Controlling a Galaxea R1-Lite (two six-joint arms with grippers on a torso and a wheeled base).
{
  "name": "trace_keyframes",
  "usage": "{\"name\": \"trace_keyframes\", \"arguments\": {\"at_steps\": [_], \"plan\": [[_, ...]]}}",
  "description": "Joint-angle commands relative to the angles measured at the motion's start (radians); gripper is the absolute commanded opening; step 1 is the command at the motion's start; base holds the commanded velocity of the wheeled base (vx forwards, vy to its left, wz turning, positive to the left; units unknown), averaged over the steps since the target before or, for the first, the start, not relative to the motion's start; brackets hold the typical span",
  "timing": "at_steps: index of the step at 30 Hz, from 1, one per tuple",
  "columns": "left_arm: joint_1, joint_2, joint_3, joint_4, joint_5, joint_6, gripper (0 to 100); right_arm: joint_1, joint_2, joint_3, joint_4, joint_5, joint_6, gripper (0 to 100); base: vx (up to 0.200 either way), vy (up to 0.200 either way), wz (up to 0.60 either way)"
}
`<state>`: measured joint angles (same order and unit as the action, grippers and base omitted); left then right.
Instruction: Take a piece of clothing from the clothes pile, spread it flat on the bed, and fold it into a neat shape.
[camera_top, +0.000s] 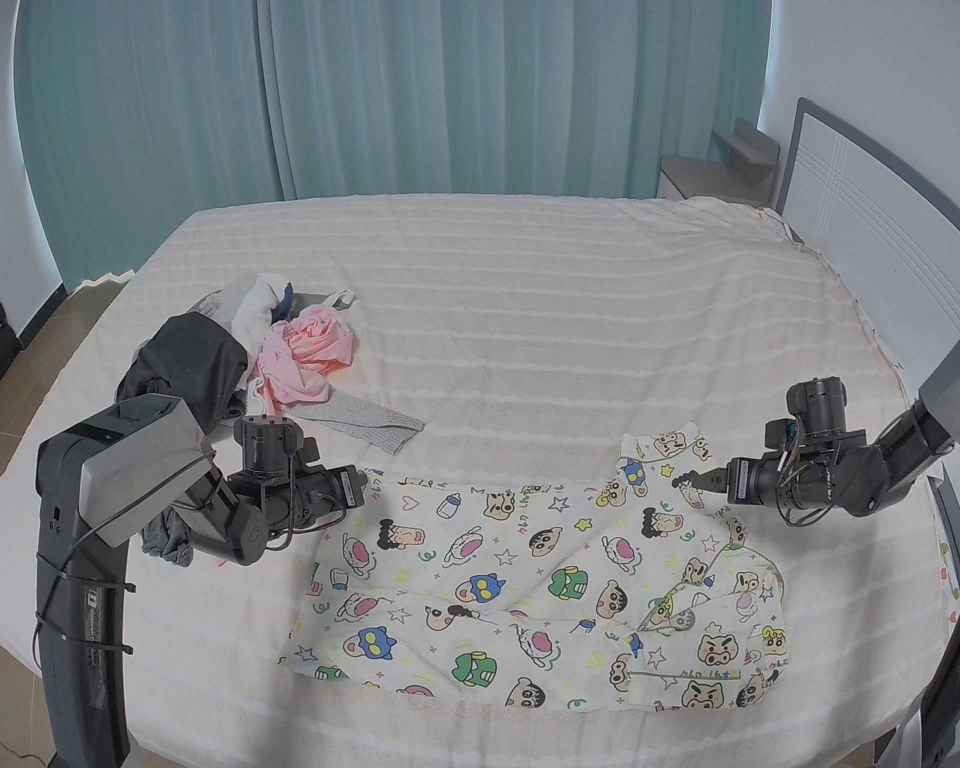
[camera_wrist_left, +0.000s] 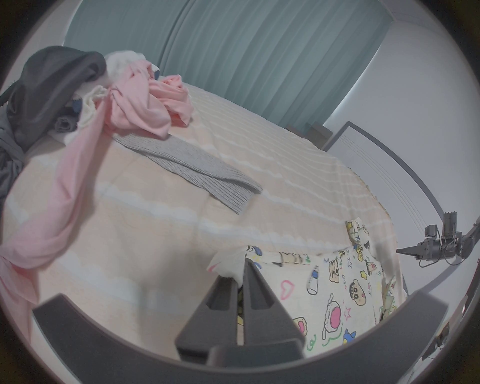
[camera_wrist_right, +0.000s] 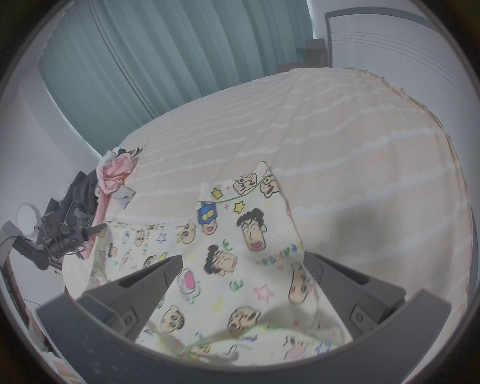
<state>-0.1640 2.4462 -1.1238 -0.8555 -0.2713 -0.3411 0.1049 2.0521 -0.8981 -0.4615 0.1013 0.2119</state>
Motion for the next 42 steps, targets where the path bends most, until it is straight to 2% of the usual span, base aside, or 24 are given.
{"name": "trace_keyframes", "arguments": {"at_steps": [1, 11, 21, 30, 31, 42], "plan": [[0.003, -0.032, 0.013, -0.037, 0.053, -0.001, 0, -0.04, 0.212, -0.162, 0.004, 0.021, -0.049, 100, 0.0, 0.0, 0.0], [0.003, -0.044, 0.015, -0.054, 0.099, -0.001, 0, -0.071, 0.315, -0.326, 0.021, 0.044, -0.052, 100, 0.0, 0.0, 0.0], [-0.003, -0.039, 0.015, -0.054, 0.101, -0.001, 0, -0.068, 0.39, -0.459, 0.035, 0.075, -0.051, 100, 0.0, 0.0, 0.0], [-0.003, -0.038, 0.015, -0.057, 0.101, 0.001, 0, -0.048, 0.416, -0.539, 0.107, 0.095, -0.042, 100, 0.0, 0.0, 0.0], [-0.003, -0.038, 0.015, -0.057, 0.101, 0.001, 0, -0.047, 0.419, -0.548, 0.107, 0.097, -0.042, 0, 0.0, 0.0, 0.0], [-0.003, -0.036, 0.013, -0.059, 0.103, 0.002, 0, -0.053, 0.421, -0.578, 0.107, 0.098, -0.029, 0, 0.0, 0.0, 0.0]]}}
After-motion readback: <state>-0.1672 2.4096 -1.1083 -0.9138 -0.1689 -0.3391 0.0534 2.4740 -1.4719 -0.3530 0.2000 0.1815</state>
